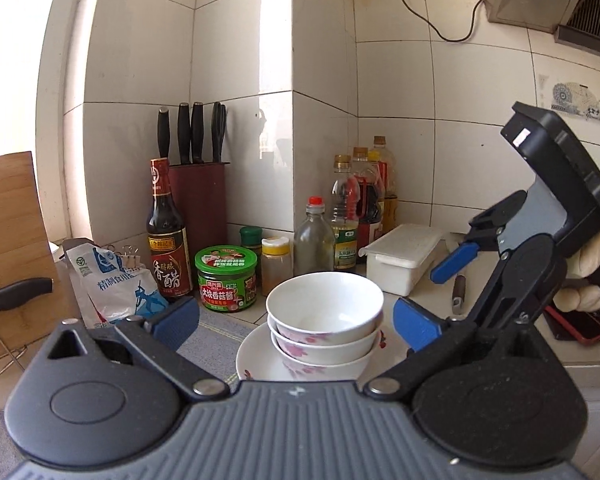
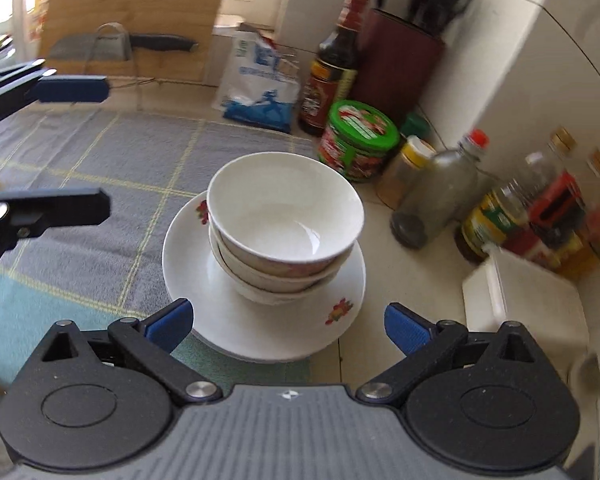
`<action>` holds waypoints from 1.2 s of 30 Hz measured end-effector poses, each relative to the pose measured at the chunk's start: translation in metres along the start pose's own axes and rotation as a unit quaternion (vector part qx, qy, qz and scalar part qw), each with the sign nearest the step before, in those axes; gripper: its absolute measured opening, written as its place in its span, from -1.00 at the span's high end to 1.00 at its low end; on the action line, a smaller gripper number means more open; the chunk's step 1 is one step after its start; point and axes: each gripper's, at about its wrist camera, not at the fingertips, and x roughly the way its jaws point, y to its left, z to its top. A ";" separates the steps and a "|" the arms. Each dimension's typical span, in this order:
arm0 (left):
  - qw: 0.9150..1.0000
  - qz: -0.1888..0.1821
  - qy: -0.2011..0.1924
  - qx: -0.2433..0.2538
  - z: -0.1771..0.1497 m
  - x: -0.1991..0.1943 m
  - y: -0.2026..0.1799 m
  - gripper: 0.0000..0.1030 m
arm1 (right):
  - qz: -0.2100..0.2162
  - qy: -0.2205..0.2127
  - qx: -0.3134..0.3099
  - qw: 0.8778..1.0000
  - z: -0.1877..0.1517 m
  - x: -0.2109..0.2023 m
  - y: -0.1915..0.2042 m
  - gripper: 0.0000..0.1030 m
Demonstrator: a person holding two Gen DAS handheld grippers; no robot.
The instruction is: Organize plates and bowls
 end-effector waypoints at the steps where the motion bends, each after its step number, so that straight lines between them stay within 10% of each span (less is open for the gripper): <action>1: 1.000 0.000 0.004 -0.002 -0.001 -0.003 -0.002 -0.99 | -0.013 0.001 0.035 0.999 -0.004 -0.002 0.000 -1.00; 14: 0.957 0.192 0.178 -0.126 0.003 -0.034 -0.002 -0.99 | -0.079 0.010 0.192 0.978 -0.035 -0.031 0.046 -1.00; 36: 0.936 0.250 0.215 -0.121 0.018 -0.039 0.002 -0.99 | -0.070 -0.032 0.174 0.982 -0.011 -0.053 0.061 -1.00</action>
